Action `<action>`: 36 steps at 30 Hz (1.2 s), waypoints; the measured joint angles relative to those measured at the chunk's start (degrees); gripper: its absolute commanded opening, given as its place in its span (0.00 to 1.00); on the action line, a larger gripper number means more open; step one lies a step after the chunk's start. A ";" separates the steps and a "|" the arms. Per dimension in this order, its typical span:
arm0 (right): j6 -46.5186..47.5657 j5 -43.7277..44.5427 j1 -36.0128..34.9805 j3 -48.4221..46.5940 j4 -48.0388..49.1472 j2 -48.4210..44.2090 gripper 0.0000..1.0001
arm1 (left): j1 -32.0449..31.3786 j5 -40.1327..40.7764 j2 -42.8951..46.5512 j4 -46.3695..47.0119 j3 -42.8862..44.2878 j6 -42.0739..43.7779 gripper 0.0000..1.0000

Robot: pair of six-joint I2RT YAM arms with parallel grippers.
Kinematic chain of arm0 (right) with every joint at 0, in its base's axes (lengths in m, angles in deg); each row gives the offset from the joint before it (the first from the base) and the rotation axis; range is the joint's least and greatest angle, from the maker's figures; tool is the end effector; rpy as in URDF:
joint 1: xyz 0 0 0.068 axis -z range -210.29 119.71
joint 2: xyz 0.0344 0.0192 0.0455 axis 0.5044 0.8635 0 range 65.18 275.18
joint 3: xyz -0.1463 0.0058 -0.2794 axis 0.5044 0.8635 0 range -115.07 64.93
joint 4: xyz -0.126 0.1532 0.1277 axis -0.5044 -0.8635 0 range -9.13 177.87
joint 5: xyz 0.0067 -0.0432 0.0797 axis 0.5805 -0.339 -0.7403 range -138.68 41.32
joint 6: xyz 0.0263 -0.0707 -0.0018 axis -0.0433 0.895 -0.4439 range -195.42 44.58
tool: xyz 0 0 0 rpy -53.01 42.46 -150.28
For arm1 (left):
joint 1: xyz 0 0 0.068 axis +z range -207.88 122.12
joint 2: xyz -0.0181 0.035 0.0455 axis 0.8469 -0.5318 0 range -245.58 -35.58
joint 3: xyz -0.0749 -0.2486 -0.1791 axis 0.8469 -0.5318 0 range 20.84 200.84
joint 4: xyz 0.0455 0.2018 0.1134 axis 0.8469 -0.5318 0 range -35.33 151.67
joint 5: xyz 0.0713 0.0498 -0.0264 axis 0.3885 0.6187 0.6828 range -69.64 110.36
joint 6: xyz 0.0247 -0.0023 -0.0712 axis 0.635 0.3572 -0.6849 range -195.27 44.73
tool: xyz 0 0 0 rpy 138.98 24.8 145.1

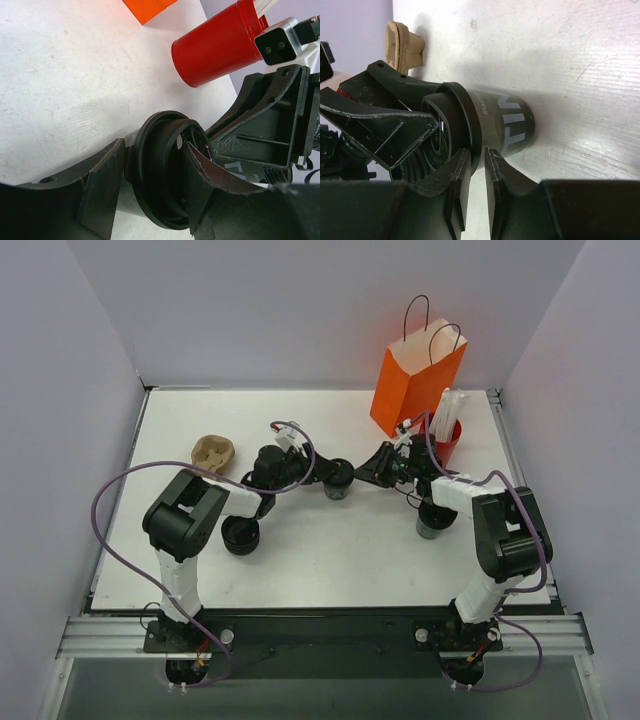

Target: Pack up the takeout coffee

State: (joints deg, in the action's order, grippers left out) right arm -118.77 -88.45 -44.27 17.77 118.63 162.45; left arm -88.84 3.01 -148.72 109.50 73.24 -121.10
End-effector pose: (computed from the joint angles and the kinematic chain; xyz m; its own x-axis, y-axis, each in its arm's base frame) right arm 0.3400 0.1265 0.2496 -0.7634 0.3538 -0.5405 -0.3402 0.4911 0.8019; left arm 0.3598 -0.2380 0.2061 -0.6645 -0.3998 -0.6313 0.3783 0.5486 -0.7456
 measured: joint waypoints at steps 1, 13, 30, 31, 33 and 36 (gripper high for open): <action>0.52 0.17 0.00 -1.01 -1.75 0.00 0.20 | -0.02 0.00 0.09 -0.55 0.17 0.02 0.56; 7.48 1.84 0.02 -6.80 -15.45 -0.94 0.36 | -0.24 -0.57 1.01 -5.22 2.10 0.96 0.64; 16.06 6.40 0.00 -7.41 -28.04 -11.06 0.66 | 0.11 -5.49 4.31 -38.73 14.97 8.59 0.97; 16.59 6.64 0.00 -7.41 -28.65 -11.23 0.69 | 0.26 -5.53 4.31 -40.50 15.87 9.14 0.97; 17.62 7.63 -0.24 -7.43 -30.01 -11.72 0.74 | 0.63 -5.64 4.31 -43.41 17.51 10.08 0.97; 18.97 9.14 -0.59 -8.39 -32.46 -12.13 0.84 | 1.64 -5.92 4.31 -47.80 20.39 11.15 0.97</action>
State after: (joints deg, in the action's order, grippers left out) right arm -99.80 -79.31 -44.86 9.38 86.17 150.32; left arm -87.20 -2.91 -144.41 61.70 93.63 -109.95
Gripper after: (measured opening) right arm 0.777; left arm 0.972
